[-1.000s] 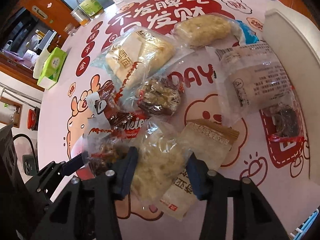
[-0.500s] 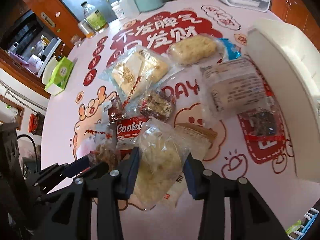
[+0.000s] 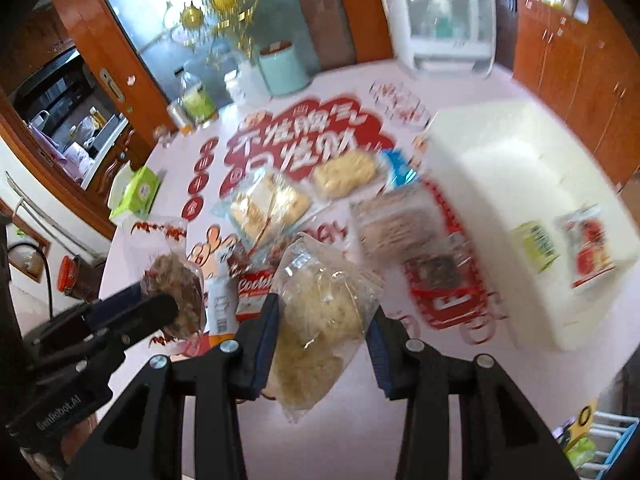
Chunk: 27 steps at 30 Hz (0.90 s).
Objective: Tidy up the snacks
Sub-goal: 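Carry both bags into the white bin and release them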
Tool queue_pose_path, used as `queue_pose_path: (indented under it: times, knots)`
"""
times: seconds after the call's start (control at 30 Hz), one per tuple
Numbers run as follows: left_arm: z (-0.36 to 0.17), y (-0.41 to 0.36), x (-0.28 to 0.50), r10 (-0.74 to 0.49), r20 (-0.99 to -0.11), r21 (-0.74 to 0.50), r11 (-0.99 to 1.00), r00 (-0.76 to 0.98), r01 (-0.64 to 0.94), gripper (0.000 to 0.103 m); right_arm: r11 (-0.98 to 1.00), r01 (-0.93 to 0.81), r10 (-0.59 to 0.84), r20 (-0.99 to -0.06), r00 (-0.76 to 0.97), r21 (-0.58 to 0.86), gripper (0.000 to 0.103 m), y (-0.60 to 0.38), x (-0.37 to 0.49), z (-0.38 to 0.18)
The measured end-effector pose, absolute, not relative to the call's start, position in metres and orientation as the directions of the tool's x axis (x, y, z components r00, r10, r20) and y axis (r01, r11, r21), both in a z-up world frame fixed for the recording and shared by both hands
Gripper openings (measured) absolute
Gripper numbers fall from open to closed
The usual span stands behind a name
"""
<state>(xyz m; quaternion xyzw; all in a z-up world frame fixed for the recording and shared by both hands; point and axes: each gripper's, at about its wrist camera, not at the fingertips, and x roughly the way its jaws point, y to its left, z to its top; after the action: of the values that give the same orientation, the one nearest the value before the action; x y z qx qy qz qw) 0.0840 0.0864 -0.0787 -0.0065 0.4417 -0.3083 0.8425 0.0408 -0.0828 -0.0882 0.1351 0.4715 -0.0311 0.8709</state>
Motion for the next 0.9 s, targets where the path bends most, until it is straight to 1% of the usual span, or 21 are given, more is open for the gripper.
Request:
queue_pose_path:
  times: [0.07, 0.23, 0.37, 0.5, 0.63, 0.77, 0.9]
  knots:
    - [-0.07, 0.074, 0.081, -0.546, -0.725, -0.279, 0.79, 0.421, 0.545, 0.032, 0.965, 0.195, 0.029, -0.813, 0.582, 0.173, 0.041, -0.088, 0.031, -0.074]
    - [-0.055, 0.036, 0.077, -0.577, -0.704, -0.261, 0.752, 0.414, 0.605, 0.032, 0.961, 0.27, -0.144, -0.735, 0.663, 0.056, 0.041, -0.108, -0.003, -0.04]
    - [-0.051, 0.001, 0.079, -0.577, -0.704, -0.248, 0.746, 0.415, 0.618, 0.032, 0.946, 0.325, -0.225, -0.695, 0.683, 0.013, 0.041, -0.132, -0.018, -0.031]
    - [-0.051, -0.036, 0.085, -0.562, -0.713, -0.243, 0.759, 0.418, 0.604, 0.033, 0.938, 0.348, -0.255, -0.685, 0.683, -0.002, 0.041, -0.165, -0.017, -0.031]
    - [-0.059, -0.084, 0.096, -0.531, -0.74, -0.226, 0.774, 0.412, 0.591, 0.033, 0.932, 0.363, -0.263, -0.694, 0.67, -0.002, 0.041, -0.209, -0.012, -0.036]
    - [-0.069, -0.135, 0.111, -0.498, -0.765, -0.216, 0.796, 0.409, 0.565, 0.033, 0.926, 0.377, -0.274, -0.703, 0.656, -0.009, 0.041, -0.255, -0.003, -0.049]
    - [-0.079, -0.183, 0.123, -0.456, -0.781, -0.177, 0.817, 0.427, 0.549, 0.033, 0.922, 0.386, -0.251, -0.726, 0.641, 0.022, 0.042, -0.306, 0.011, -0.066]
